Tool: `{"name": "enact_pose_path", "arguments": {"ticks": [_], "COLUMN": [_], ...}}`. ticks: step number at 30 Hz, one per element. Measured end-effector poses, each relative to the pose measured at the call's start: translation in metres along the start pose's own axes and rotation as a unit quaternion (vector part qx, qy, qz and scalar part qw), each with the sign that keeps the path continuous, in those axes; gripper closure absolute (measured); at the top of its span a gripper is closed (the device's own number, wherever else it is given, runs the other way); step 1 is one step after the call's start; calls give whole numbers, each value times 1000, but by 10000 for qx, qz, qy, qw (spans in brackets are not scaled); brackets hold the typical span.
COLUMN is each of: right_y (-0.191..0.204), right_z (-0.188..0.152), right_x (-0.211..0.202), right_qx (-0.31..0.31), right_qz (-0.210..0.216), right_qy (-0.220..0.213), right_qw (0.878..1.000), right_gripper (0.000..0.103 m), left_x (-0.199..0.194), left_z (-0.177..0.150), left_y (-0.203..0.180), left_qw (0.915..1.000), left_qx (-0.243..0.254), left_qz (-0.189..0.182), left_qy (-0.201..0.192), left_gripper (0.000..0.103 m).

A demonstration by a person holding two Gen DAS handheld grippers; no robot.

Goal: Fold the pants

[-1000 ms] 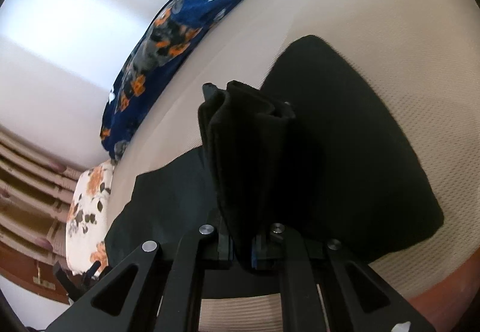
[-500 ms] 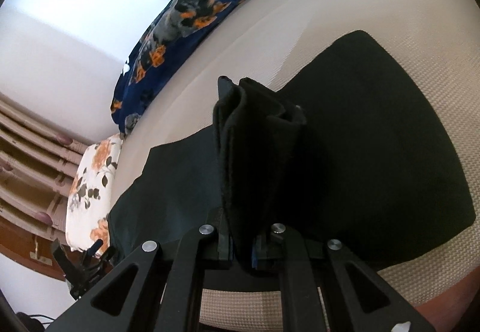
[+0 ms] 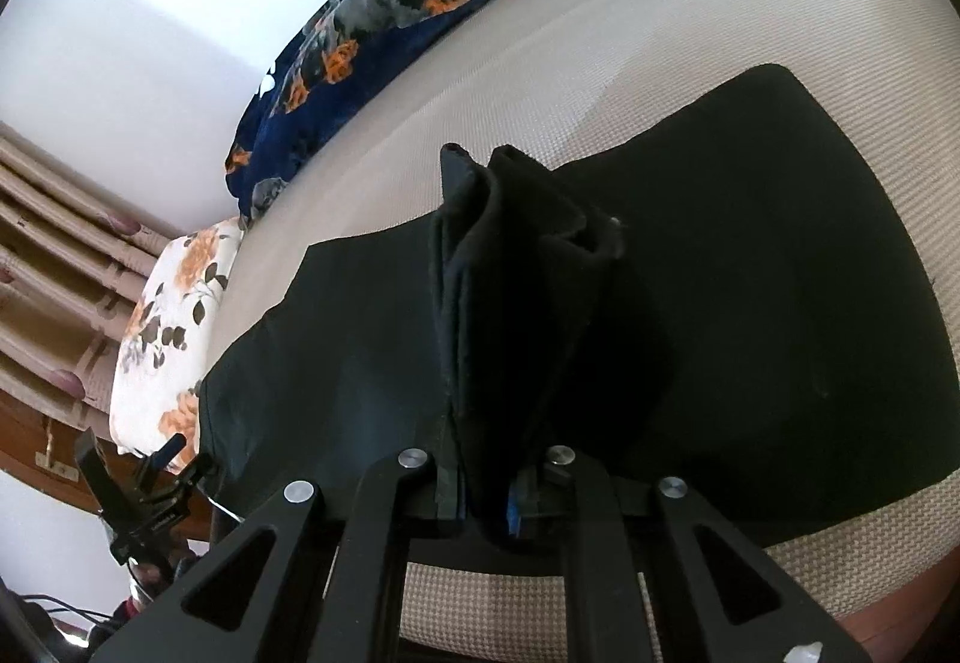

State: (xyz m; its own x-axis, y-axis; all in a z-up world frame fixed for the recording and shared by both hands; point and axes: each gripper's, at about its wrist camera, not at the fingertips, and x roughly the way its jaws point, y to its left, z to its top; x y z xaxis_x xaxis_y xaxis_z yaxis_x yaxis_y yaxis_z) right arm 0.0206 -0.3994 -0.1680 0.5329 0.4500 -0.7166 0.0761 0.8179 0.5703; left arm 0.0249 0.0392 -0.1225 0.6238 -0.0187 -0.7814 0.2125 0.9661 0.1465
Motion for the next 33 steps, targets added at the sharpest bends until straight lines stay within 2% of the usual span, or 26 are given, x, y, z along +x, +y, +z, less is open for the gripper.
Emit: {"name": "enact_pose_path", "arguments": {"ticks": [14,17,23,26,30,33], "right_y": [13,13,20,20,21,26], "right_z": [-4,-4,-7,-7,-9,-12], "right_x": [8,9,12,12,15,17], "right_qx": [-333,-309,-311,-214,-58,-66], "right_qz": [-107,-68,82,308,730,969], "right_qy": [183,205,293,334,479,544], "right_qw": [9992,9993,9991,9987,9962,9938], "right_gripper": [90,86,72,61,41,37], "left_x": [0,0,2,2,2,2], "left_z": [0,0,-1,-1,0,-1], "left_y": [-1,-1,0,0,0,0], "left_qw": [10000,10000,10000,10000,10000,10000], "left_qx": [11,15,16,15,19,16], "left_qz": [-13,-6,-12,-18,-17,-13], "left_qy": [25,19,37,44,42,40], "left_gripper": [11,11,11,11,11,11]}}
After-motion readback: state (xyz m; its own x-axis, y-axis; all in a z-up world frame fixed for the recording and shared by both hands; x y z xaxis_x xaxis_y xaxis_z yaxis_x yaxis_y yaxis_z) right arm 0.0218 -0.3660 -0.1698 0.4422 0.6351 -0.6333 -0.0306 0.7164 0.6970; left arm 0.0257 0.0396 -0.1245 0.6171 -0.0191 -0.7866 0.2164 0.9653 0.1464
